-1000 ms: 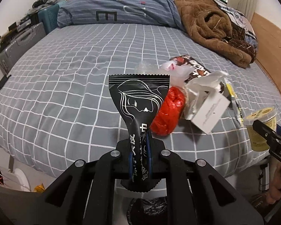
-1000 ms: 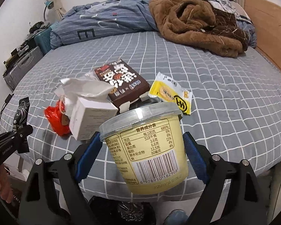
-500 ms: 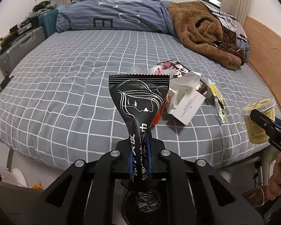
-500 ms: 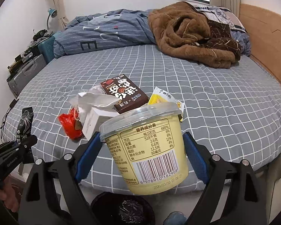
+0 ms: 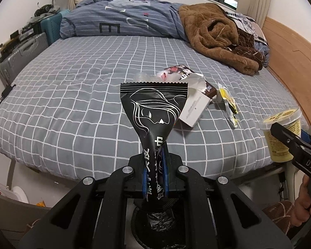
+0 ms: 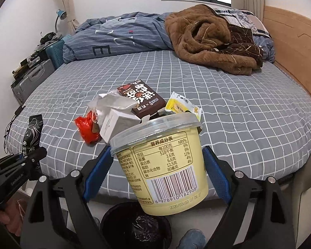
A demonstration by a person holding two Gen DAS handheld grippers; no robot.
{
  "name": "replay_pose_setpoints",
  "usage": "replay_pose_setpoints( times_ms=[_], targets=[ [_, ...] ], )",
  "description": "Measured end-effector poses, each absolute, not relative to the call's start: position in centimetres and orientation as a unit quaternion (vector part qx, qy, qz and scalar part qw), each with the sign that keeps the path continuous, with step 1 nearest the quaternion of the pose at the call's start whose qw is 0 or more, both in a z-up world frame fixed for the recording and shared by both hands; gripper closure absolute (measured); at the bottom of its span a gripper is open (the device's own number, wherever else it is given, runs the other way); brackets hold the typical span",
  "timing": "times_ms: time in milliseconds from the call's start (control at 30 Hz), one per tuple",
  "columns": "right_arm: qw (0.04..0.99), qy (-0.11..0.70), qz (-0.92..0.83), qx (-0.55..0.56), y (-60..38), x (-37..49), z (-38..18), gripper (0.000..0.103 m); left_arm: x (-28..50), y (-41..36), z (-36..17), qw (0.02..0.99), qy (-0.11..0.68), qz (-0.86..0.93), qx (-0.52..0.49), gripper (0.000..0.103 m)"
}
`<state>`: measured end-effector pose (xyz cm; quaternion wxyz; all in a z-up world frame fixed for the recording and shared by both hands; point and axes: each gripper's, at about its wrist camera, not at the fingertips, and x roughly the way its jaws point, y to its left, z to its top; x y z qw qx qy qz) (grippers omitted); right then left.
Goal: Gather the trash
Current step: 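Lift the sachet and cup and carry both down toward the floor bin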
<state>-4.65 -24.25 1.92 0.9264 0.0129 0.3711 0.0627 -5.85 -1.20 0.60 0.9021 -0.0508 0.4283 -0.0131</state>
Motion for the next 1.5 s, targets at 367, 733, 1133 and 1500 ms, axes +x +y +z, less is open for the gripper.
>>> replay_pose_setpoints(
  times_ms=[367,733,1133,1500],
  targets=[
    [0.922,0.380,0.066,0.022,-24.2,-7.3,0.8,0.020,-9.1,-1.8,0.0,0.901,0.431,-0.014,-0.056,0.093],
    [0.906,0.417,0.064,0.015,-24.0,-9.5,-3.8,0.020,-11.7,-2.9,-3.7,0.889,0.455,-0.015,-0.046,0.093],
    [0.885,0.461,0.061,0.017,-23.6,-10.3,-9.0,0.020,-13.3,-2.9,-9.5,0.867,0.495,-0.014,-0.046,0.093],
    [0.857,0.510,0.067,0.021,-22.6,-10.0,-14.9,0.020,-12.7,-2.7,-15.7,0.842,0.538,-0.019,-0.030,0.093]
  ],
)
